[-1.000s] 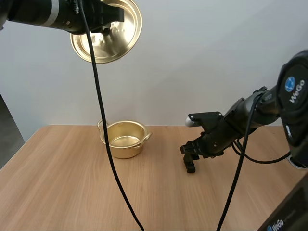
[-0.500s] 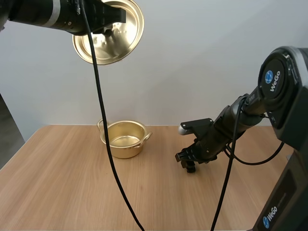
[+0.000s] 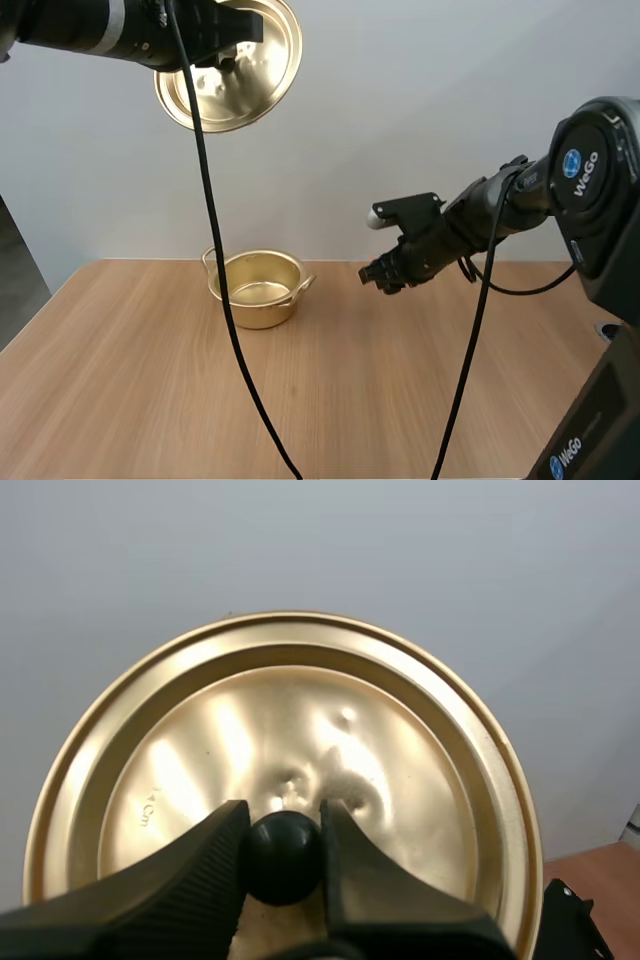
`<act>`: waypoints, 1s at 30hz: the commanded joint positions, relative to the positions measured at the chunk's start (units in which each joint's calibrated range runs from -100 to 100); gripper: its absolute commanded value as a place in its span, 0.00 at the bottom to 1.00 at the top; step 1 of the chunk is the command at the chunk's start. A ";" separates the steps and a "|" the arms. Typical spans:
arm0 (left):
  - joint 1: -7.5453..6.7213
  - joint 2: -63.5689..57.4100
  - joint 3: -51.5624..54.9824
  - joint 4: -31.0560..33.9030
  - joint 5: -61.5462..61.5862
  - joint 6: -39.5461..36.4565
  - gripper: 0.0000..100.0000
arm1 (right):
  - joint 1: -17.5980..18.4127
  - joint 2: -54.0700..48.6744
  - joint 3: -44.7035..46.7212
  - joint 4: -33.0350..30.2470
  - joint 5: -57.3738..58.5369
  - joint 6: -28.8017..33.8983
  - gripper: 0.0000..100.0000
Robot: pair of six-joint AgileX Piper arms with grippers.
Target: Open the pot, put the car inside, and close it
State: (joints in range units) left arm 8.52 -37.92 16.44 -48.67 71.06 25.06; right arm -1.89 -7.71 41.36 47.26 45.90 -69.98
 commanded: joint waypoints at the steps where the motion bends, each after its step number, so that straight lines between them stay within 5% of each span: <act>1: 0.01 0.05 -0.06 -1.32 -0.12 0.03 0.00 | 1.25 0.63 -4.38 20.53 13.11 -14.59 0.00; 10: 2.14 0.05 -0.06 -1.79 1.31 0.12 0.00 | 11.52 10.72 -13.15 22.54 2.67 -18.78 0.00; 16: 2.82 0.05 -0.06 -1.79 2.02 0.42 0.00 | 12.82 18.15 -15.86 21.47 0.31 -18.78 0.00; 17: 2.82 0.19 -0.06 -1.79 2.01 0.42 0.00 | 12.82 19.21 -15.84 20.57 0.31 -18.78 0.12; 20: 2.82 0.90 -0.06 -1.79 2.01 0.42 0.00 | 12.82 20.97 -15.84 20.30 0.50 -18.36 0.76; 21: 2.82 1.04 -0.06 -1.79 2.21 0.42 0.00 | 12.82 20.97 -15.84 20.60 0.50 -18.36 0.82; 22: 2.82 1.33 -0.06 -1.79 2.21 0.42 0.00 | 12.82 20.64 -15.84 20.70 0.90 -18.36 0.72; 24: 2.82 2.26 -0.06 -1.79 2.21 1.23 0.00 | 12.71 18.94 -15.84 22.34 1.13 -18.36 0.19; 25: 2.82 2.68 -0.06 -1.79 2.41 1.56 0.00 | 12.43 17.62 -15.71 24.11 1.26 -18.36 0.00; 30: 2.82 6.63 -0.06 -1.79 2.63 3.54 0.00 | 9.43 8.28 -15.57 26.37 4.18 -15.32 0.00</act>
State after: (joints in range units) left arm 11.31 -32.45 16.44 -50.45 73.41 27.94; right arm 8.68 4.94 25.60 73.65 49.59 -86.94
